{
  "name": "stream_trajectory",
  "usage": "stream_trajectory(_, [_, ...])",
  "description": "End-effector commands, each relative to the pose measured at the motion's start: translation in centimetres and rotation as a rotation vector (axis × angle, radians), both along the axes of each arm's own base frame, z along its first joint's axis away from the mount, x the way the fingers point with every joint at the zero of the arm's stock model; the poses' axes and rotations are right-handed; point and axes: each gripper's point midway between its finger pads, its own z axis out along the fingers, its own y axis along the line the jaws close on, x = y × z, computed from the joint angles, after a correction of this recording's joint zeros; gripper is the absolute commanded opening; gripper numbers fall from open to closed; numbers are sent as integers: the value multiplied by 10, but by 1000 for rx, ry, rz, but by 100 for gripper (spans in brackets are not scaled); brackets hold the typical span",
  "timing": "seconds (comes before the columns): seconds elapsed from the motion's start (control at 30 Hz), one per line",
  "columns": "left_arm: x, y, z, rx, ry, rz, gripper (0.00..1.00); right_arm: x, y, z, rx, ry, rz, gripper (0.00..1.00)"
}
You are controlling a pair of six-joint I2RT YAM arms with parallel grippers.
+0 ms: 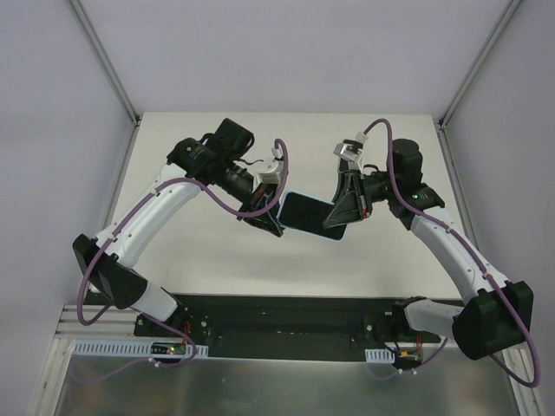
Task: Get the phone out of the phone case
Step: Remove the phone case from the phone.
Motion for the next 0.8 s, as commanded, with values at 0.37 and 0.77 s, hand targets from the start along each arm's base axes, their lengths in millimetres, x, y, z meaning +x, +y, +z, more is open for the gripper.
stream_trajectory(0.37, [44, -51, -33, -19, -312, -65, 0, -29, 11, 43, 68, -160, 96, 0])
stream_trajectory(0.77, [50, -48, -24, -10, -305, -26, 0, -31, 10, 36, 63, -157, 86, 0])
